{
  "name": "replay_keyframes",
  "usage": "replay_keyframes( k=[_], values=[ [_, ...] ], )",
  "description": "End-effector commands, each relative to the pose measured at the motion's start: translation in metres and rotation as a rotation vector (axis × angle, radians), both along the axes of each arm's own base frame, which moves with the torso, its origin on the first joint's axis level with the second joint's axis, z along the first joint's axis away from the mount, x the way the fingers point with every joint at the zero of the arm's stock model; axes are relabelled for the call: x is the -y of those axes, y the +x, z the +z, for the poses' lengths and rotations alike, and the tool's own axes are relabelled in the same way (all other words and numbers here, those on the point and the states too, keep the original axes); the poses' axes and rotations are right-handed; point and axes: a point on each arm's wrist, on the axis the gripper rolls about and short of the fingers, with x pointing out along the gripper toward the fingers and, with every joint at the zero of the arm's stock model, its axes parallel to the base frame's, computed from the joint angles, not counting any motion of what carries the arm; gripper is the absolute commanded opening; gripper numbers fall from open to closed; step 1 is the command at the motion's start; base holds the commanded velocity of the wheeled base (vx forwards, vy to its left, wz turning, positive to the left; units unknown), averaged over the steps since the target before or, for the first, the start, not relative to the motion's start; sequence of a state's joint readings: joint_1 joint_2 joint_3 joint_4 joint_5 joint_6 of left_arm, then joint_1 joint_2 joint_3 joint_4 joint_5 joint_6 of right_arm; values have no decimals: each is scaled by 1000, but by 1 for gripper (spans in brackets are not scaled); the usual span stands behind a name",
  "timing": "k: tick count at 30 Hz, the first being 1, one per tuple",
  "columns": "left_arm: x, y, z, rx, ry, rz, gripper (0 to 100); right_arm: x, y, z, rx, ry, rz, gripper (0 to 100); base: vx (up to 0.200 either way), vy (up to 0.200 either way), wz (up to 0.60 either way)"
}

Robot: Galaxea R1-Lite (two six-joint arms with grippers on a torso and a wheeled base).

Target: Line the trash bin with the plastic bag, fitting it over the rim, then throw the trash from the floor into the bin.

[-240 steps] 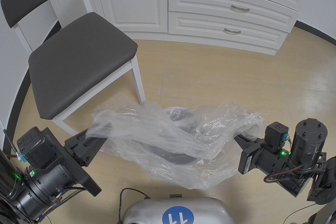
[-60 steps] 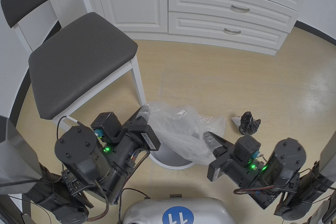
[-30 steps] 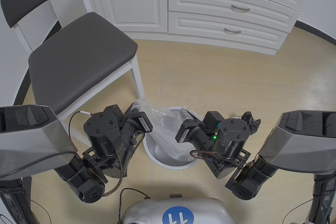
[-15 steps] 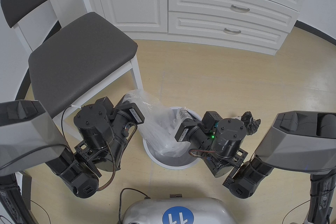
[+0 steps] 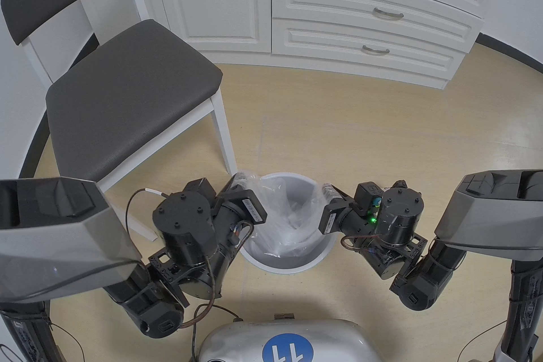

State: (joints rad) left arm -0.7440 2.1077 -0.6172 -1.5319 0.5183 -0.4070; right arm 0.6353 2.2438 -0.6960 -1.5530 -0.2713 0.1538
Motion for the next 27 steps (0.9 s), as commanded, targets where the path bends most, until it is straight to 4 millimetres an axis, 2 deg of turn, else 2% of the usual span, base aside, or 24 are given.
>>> replay_keyframes(
  k=[1, 2, 5, 8, 11, 14, 15, 18, 21, 25, 27],
  values=[
    [26, 16, -25, -13, 8, -34, 0, 12, -3, 3, 9, -24, -4, 0, 0, 0, 0],
    [27, 18, -27, -14, 9, -32, 0, 12, -3, 2, 6, -25, -2, 0, 0, 0, 0],
    [32, 40, -50, -26, 19, -12, 0, 12, -2, -2, -3, -34, -2, 0, 0, 0, 0],
    [29, 52, -57, -24, 18, -8, 0, 11, -1, -5, -8, -37, 0, 0, 0, 0, 0],
    [17, 68, -71, -44, 32, 12, 0, 12, 4, -14, -25, -49, -9, 0, 0, 0, 0],
    [0, 80, -76, -55, 38, 52, 0, 12, 9, -19, -28, -50, -18, 0, 0, 0, 0],
    [-1, 81, -76, -55, 38, 55, 0, 13, 9, -19, -28, -50, -20, 0, 0, 0, 0],
    [-26, 96, -69, -42, 27, 108, 0, 22, 16, -20, -27, -59, -49, 0, 0, 0, 0],
    [-41, 99, -56, -20, 29, 123, 0, 37, 22, -17, -12, -100, -76, 0, 0, 0, 0],
    [-55, 95, -49, -23, 63, 116, 0, 64, 24, -14, -1, -191, -109, 0, 0, 0, 0],
    [-70, 86, -49, -41, 162, 104, 0, 77, 23, -12, -1, -227, -103, 0, 0, 0, 0]
  ],
)
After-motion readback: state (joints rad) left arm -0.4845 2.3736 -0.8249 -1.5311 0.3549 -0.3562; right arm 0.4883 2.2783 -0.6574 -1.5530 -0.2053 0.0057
